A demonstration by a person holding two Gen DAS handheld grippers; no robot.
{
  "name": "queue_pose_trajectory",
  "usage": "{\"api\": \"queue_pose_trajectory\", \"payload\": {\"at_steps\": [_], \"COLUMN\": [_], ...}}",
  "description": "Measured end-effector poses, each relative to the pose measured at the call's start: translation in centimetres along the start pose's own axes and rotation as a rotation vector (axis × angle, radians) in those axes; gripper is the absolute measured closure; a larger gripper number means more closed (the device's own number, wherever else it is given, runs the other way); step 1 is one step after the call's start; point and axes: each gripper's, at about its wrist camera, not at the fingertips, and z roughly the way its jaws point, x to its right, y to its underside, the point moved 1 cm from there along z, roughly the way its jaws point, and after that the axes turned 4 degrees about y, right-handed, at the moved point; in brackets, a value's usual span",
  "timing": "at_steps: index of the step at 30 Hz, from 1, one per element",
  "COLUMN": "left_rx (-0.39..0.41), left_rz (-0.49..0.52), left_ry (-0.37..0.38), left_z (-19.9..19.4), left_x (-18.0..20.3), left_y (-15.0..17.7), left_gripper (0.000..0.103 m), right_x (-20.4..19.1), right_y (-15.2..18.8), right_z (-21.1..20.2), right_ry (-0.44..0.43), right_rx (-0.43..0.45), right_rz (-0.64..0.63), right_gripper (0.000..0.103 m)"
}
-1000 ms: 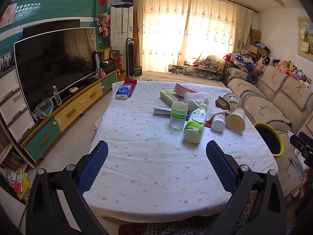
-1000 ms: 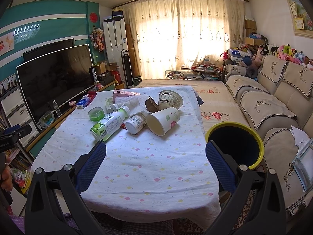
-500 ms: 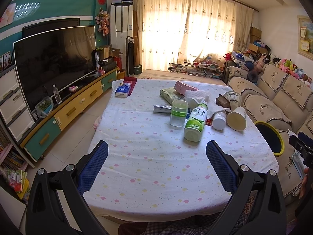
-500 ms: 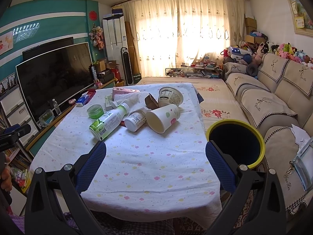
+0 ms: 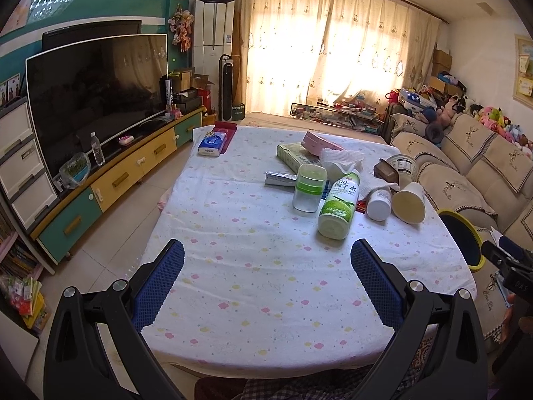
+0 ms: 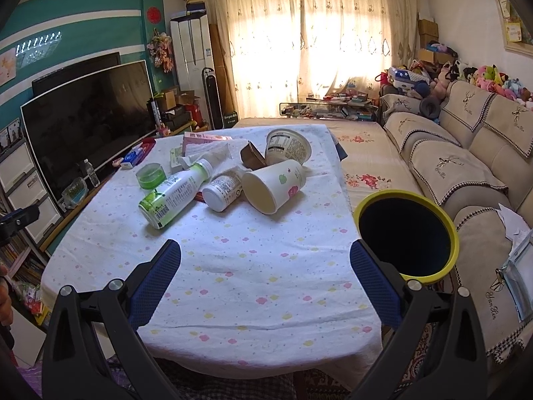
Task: Collect trash
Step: 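Reach the right gripper to the white leaf-print paper cup and grasp it, then carry the paper cup over the yellow-rimmed bin and open the right gripper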
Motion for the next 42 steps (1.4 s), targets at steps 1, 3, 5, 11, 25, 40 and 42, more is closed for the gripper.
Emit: {"api": "queue_pose_trajectory", "payload": {"at_steps": [1, 3, 5, 11, 25, 40, 42], "left_rx": [-0.001, -0.002, -0.003, -0.006, -0.038, -0.090, -0.089], "left_rz": [-0.003, -0.006, -0.005, 0.004, 0.025, 0.016, 0.023], "left_ry": [0.002, 0.002, 0.000, 0.008, 0.056, 0.092, 0.102], "left_z": [0.2, 0.6, 1.1, 2.8, 7.5, 9.8, 9.9], "left_x": [-0.1, -0.2, -0.2, -0.1, 1.0, 1.3, 1.6], "left_y": [0.0, 0.1, 0.1, 0.2, -0.6, 0.2, 0.2], "left_gripper": [0.004, 0.004, 0.004, 0.004, 0.004, 0.004, 0.004], "right_x": [0.0, 0.1, 0.2, 0.7, 0.2, 1.9, 2.7], "right_y": [-0.1, -0.4, -0.8, -2.6, -5.6, -5.1, -5.1], "right_z": [0.5, 1.7, 3.1, 8.5, 17.6, 14.2, 12.9], "right_ry": [0.001, 0.001, 0.012, 0.062, 0.162, 0.104, 0.098], "right_rx": [-0.003, -0.003, -0.006, -0.031, -0.149, -0.096, -0.076], "right_rz": [0.000, 0.011, 0.016, 0.015, -0.030, 0.011, 0.032], "right_gripper": [0.006, 0.006, 0.006, 0.006, 0.043, 0.100, 0.100]}}
